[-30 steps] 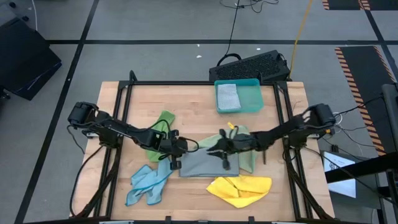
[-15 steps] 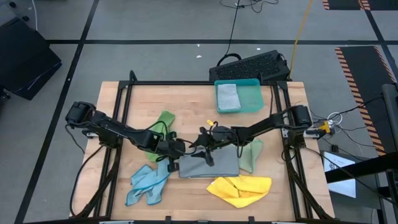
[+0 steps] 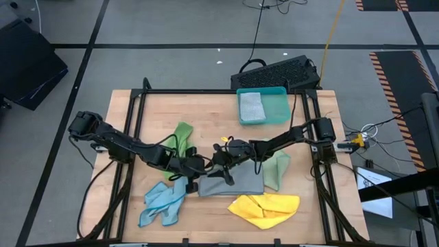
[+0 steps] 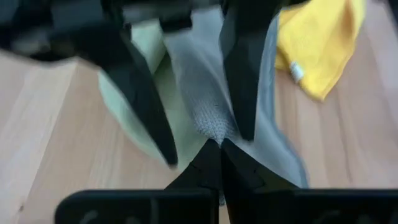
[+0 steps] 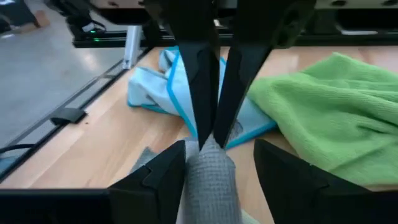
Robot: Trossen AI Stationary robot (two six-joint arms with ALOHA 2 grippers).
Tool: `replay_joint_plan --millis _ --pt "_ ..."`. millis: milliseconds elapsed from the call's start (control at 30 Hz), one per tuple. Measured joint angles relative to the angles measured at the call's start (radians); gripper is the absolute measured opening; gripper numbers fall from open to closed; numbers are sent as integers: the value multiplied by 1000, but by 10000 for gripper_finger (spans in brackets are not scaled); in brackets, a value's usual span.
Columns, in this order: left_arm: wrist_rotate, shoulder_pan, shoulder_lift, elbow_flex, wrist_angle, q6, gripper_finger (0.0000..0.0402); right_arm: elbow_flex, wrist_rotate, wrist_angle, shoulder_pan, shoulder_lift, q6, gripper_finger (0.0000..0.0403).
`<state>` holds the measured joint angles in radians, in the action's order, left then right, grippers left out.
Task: Fold microfiber towels
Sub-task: Fold the gray microfiber cloth
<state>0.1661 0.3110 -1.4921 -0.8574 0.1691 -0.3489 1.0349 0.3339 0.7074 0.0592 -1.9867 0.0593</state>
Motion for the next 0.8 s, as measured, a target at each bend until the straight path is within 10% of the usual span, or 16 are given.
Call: replay_joint_plan --millis 467,800 --pt "-5 26 0 0 -19 6 12 0 13 -27 16 0 -19 65" --pt "89 85 0 0 49 -290 153 0 13 -63 -1 12 -101 9"
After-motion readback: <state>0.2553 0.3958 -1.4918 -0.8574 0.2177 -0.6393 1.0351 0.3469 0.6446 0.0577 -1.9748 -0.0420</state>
